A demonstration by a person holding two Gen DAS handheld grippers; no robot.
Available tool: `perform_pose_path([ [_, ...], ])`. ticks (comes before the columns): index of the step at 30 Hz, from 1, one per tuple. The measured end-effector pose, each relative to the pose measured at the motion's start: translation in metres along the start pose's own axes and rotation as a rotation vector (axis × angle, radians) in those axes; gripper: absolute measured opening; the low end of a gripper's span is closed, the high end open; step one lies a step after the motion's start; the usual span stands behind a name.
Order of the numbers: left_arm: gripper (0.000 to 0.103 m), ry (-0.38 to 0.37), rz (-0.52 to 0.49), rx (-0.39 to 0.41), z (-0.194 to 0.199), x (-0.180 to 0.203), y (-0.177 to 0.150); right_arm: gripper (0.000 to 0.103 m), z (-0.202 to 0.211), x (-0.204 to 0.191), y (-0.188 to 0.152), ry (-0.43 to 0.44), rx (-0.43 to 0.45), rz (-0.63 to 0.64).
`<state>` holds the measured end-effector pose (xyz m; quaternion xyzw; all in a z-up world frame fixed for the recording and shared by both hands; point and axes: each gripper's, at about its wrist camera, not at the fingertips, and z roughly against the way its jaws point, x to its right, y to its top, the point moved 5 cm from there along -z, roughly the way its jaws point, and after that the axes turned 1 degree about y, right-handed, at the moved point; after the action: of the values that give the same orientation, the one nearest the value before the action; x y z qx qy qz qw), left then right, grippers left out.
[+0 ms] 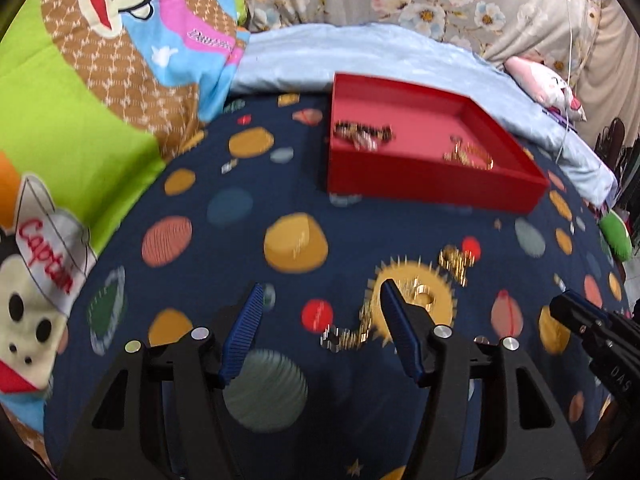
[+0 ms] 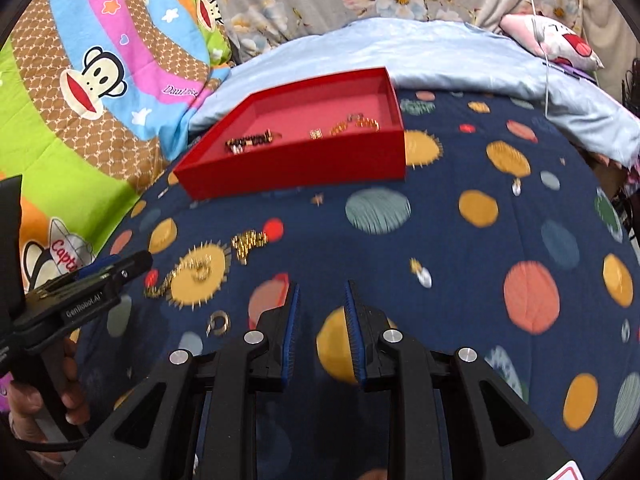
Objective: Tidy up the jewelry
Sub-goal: 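Move both open tools back toward the remaining jewelry on the sheet, then grasp the black-clover gold chain with the left tool while the right tool grasps a gold chain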
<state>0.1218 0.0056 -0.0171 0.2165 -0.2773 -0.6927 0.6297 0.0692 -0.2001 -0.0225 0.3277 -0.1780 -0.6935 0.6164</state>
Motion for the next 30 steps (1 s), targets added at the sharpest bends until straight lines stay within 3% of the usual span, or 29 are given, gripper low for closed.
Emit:
perform_pose_path([
  [15, 0.057, 0.005, -0.032, -0.033, -0.016, 0.007, -0.017, 0.022, -0.011, 0.000, -0.012, -0.003, -0.037, -0.008],
  [18, 0.049, 0.011, -0.044, -0.030, -0.016, 0.009, -0.018, 0.024, -0.011, 0.001, -0.012, -0.003, -0.038, -0.004],
  [24, 0.017, -0.009, -0.056, -0.023, -0.014, 0.012, -0.018, 0.027, -0.013, -0.004, -0.011, 0.005, -0.038, 0.000],
  [30, 0.017, -0.024, -0.052, -0.016, -0.012, 0.013, -0.017, 0.027, -0.024, -0.016, -0.001, 0.039, -0.046, 0.014],
])
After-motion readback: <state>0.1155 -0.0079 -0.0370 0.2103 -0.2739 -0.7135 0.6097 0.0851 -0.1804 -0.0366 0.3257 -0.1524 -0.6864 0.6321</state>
